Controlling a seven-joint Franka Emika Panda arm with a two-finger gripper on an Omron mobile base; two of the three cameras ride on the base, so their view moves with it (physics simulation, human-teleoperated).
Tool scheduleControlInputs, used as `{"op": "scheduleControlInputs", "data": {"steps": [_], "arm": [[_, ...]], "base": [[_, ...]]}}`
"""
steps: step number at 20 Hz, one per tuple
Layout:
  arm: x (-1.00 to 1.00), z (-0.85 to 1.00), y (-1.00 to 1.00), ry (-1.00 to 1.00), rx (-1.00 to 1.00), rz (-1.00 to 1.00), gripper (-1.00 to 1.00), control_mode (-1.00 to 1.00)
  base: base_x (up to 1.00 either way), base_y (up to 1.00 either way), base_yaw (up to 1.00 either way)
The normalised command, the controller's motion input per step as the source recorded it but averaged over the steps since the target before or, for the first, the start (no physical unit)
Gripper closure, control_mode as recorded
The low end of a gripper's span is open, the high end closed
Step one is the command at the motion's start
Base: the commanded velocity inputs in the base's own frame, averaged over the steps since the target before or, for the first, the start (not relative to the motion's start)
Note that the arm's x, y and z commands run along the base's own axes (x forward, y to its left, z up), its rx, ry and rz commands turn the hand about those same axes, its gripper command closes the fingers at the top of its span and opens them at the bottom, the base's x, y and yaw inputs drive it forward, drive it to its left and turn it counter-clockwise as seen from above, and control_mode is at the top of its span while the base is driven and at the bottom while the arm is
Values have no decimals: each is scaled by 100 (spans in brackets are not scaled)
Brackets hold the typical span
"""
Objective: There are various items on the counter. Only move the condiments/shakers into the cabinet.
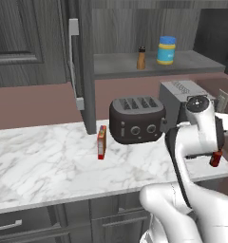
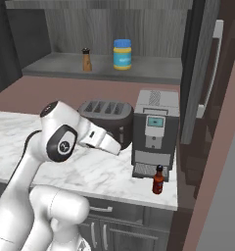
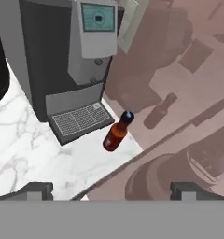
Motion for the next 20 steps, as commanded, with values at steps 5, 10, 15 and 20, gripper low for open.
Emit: {"op": "scheduleControlInputs", "data": {"steps": [5, 10, 15, 20], "arm": [[-11, -40, -1, -29, -5, -4, -100, -100], [-7, -22, -4, -30, -4, -19, -100, -100], [0, -8, -9, -18, 0, -26, -100, -100], [0, -12, -8, -4, 4, -19, -100, -100]], "base": [[0, 0, 0], [0, 0, 0], [0, 0, 0], [0, 0, 0]]}}
